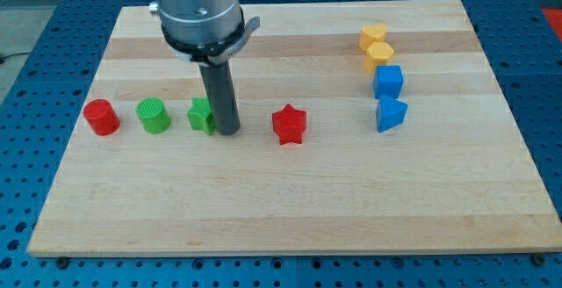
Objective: Push the green star towards top left side of the board
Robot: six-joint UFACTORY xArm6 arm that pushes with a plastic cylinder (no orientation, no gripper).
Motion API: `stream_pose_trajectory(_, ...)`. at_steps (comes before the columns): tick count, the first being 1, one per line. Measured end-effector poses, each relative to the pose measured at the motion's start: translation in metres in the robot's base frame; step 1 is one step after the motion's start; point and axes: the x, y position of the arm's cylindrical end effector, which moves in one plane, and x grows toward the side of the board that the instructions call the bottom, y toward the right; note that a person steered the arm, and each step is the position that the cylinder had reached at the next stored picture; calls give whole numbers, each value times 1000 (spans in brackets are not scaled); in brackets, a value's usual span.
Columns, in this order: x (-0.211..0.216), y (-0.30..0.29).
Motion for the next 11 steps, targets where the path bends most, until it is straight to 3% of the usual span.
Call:
stream_pose_trajectory(1,-34,-12)
stream_pose_trajectory(2,-2,18)
stream_pose_trajectory(3,25,-16)
stream_pose_trajectory(7,-109,-78)
stream_pose_trajectory(9,-83,-123)
stream_pose_trajectory(11,-172,-99)
